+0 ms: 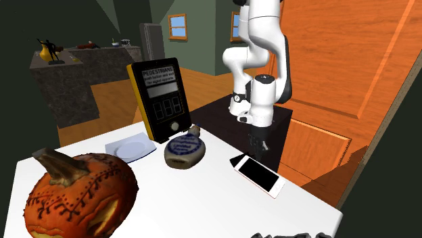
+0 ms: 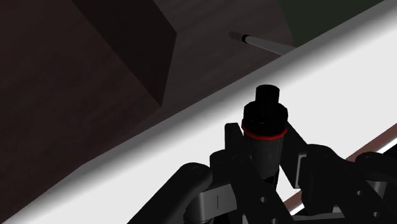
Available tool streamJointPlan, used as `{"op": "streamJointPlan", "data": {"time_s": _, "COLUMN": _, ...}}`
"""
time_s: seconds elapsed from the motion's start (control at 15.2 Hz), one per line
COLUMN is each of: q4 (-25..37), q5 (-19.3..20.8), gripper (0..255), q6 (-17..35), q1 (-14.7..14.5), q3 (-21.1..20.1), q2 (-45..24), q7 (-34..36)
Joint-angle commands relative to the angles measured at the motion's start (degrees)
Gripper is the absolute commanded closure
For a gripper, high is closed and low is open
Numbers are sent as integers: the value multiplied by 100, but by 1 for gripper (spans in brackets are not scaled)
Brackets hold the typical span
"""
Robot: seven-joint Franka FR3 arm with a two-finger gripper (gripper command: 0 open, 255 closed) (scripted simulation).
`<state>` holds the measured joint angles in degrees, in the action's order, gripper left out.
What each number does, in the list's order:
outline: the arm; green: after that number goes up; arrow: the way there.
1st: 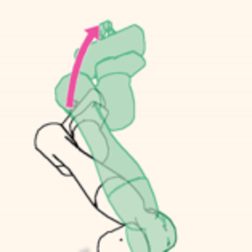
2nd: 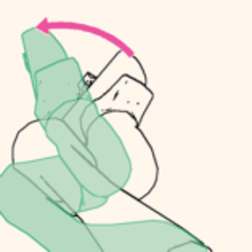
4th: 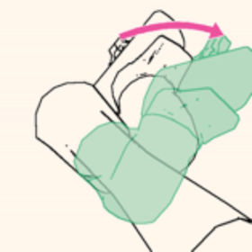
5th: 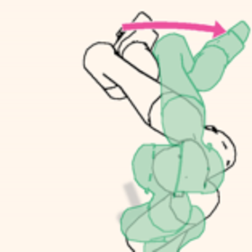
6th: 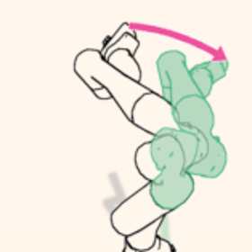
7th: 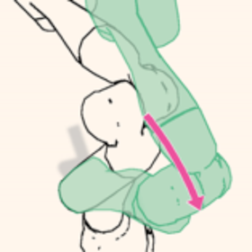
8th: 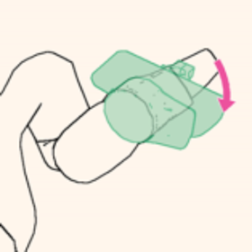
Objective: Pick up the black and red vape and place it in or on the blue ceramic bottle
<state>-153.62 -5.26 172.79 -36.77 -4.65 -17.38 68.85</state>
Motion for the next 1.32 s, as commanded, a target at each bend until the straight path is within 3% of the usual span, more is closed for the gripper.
{"op": "streamJointPlan", "data": {"time_s": 0.0, "q4": -49, "q5": -2, "gripper": 255, "q6": -184, "q1": -1, "q3": -2, "q2": 230, "q7": 10}}
{"op": "streamJointPlan", "data": {"time_s": 1.25, "q4": -208, "q5": -5, "gripper": 255, "q6": -1943, "q1": 14, "q3": -13, "q2": 2149, "q7": 71}}
